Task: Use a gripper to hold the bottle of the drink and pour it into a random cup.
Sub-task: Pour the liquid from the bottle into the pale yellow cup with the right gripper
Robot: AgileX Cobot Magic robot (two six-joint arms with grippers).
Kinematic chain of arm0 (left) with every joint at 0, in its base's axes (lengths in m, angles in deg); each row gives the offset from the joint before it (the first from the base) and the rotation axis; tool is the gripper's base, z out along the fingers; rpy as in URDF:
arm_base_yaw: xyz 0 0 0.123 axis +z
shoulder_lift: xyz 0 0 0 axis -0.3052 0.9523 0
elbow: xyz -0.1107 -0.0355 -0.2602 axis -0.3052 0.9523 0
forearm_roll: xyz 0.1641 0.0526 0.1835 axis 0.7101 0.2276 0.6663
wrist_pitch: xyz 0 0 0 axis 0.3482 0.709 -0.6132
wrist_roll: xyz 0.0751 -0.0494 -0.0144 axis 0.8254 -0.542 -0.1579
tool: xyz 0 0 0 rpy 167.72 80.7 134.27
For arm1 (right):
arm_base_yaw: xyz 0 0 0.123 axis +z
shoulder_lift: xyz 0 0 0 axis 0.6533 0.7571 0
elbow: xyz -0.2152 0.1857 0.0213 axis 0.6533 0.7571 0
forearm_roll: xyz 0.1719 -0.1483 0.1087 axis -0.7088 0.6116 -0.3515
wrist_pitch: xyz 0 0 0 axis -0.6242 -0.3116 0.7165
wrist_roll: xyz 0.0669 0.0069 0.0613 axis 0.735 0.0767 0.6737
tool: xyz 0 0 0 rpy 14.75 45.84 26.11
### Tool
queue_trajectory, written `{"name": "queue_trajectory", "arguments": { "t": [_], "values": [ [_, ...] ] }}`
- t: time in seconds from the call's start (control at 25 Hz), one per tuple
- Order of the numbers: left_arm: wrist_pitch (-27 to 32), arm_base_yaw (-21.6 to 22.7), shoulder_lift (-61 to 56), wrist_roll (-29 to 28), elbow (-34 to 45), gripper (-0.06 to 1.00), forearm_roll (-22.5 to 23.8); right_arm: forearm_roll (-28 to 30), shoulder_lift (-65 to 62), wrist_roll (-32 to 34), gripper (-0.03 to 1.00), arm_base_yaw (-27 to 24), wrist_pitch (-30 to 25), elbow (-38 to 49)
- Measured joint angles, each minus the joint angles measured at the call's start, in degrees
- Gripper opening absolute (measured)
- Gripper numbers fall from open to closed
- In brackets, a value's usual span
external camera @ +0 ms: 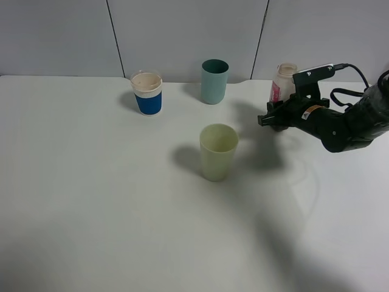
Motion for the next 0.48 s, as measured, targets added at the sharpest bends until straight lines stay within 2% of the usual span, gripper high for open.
{"name": "queue_trajectory", "arguments": {
  "t": [0.48],
  "values": [
    [0.0,0.0,0.0,0.0,0.0,0.93,0.0,1.7,-7.3,-4.1,0.36,3.6,-2.6,0.1]
  ]
}}
